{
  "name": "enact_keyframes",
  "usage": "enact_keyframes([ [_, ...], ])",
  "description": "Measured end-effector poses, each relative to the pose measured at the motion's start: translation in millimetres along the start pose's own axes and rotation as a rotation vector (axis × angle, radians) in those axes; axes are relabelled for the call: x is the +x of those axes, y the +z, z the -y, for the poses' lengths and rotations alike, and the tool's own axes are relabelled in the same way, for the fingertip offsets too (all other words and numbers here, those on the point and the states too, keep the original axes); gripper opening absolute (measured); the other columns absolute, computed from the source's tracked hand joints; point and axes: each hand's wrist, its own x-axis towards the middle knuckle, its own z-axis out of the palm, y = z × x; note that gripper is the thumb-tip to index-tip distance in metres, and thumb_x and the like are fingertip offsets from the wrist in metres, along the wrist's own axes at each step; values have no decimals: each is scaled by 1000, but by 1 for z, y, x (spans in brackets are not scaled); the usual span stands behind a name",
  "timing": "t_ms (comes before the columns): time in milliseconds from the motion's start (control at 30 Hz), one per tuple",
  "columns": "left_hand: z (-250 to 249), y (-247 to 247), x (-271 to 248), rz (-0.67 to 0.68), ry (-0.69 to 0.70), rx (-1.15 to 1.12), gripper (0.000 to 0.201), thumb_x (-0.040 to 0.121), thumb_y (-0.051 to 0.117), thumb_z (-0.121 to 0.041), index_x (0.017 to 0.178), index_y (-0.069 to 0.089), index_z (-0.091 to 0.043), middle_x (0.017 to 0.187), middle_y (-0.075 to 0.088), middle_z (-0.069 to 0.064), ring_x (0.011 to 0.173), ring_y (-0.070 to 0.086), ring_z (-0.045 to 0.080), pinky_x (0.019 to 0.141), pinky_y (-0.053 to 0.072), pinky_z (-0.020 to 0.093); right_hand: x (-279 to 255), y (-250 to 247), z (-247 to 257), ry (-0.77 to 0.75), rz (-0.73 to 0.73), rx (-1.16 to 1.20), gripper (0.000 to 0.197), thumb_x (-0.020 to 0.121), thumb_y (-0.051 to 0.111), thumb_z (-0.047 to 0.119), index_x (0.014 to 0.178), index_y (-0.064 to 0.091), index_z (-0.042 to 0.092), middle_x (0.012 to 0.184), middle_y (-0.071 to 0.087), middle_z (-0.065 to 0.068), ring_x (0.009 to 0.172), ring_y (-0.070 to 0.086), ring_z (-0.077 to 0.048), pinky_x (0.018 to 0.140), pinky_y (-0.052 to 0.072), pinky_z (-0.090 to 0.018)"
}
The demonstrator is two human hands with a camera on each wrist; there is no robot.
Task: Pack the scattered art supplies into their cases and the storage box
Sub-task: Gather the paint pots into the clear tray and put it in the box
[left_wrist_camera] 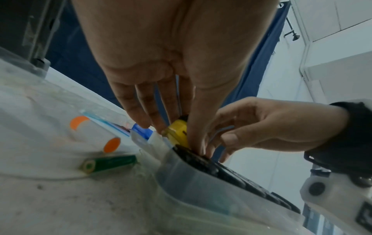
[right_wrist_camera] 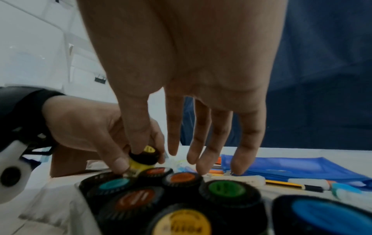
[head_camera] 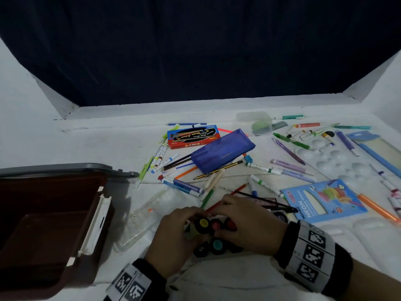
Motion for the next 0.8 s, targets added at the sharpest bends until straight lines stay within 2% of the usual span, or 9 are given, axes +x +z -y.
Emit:
enact_keyframes([
  [100, 3, 0, 0, 7, -3, 30, 36, 69, 86, -39, 98, 65, -40, 93, 64, -25, 91, 56, -2, 76, 44, 17, -16, -9, -8, 61, -30, -17, 42, 90, 53, 51, 128, 55, 34, 117, 51, 10, 107, 50, -9, 86, 44, -28],
  [233, 4, -8, 6, 64, -37, -35, 36, 66, 88, -38, 95, 66, -37, 94, 68, -22, 92, 61, -2, 78, 46, 17, -40, -22, -25, 136, 74, -140, 56, 86, 57, 55, 135, 46, 31, 129, 48, 8, 117, 48, -15, 96, 43, -38],
  [367, 4, -11, 8, 121, -49, 50, 43, 70, 81, -53, 108, 65, -41, 103, 64, -28, 101, 55, -9, 83, 41, 12, -57, -23, -43, 163, 208, -223, 84, 81, 67, 55, 150, 28, 29, 150, 35, 5, 134, 36, -18, 109, 34, -37],
  [467, 1, -10, 2, 222, -26, 151, 84, 59, 58, -87, 128, 57, -39, 119, 57, -24, 110, 48, -3, 94, 37, 15, -63, -18, -52, 155, 226, -286, 93, 79, 72, 50, 153, 20, 27, 156, 27, 3, 139, 30, -20, 111, 31, -36],
  [500, 0, -10, -1, 260, -25, 190, 96, 54, 55, -92, 133, 53, -38, 123, 55, -20, 113, 47, 2, 98, 36, 18, -63, -16, -54, 148, 212, -302, 93, 78, 72, 48, 152, 21, 26, 156, 27, 2, 139, 31, -21, 110, 33, -37],
  [533, -1, -9, -3, 286, -30, 223, 100, 50, 59, -90, 135, 50, -37, 126, 54, -17, 115, 47, 6, 100, 36, 21, -63, -14, -57, 140, 192, -313, 92, 77, 73, 48, 151, 24, 25, 154, 29, 1, 137, 33, -22, 109, 35, -38],
  [667, -5, -4, -9, 324, -35, 291, 97, 57, 80, -55, 142, 41, -32, 132, 44, -14, 120, 41, 10, 105, 36, 26, -61, -10, -59, 120, 157, -328, 86, 72, 76, 45, 143, 35, 20, 147, 37, -2, 130, 41, -26, 103, 42, -39],
  [733, -5, 1, -11, 308, -48, 332, 97, 60, 86, -45, 143, 38, -30, 135, 43, -13, 123, 40, 10, 106, 34, 25, -60, -10, -59, 112, 151, -328, 84, 72, 75, 45, 142, 36, 20, 144, 40, -4, 127, 43, -27, 101, 43, -39],
  [800, -4, 4, -10, 291, -93, 348, 94, 61, 88, -40, 140, 37, -33, 134, 45, -14, 123, 40, 9, 105, 33, 23, -60, -9, -60, 102, 156, -321, 84, 73, 75, 46, 142, 36, 20, 142, 43, -5, 125, 45, -27, 99, 45, -40],
])
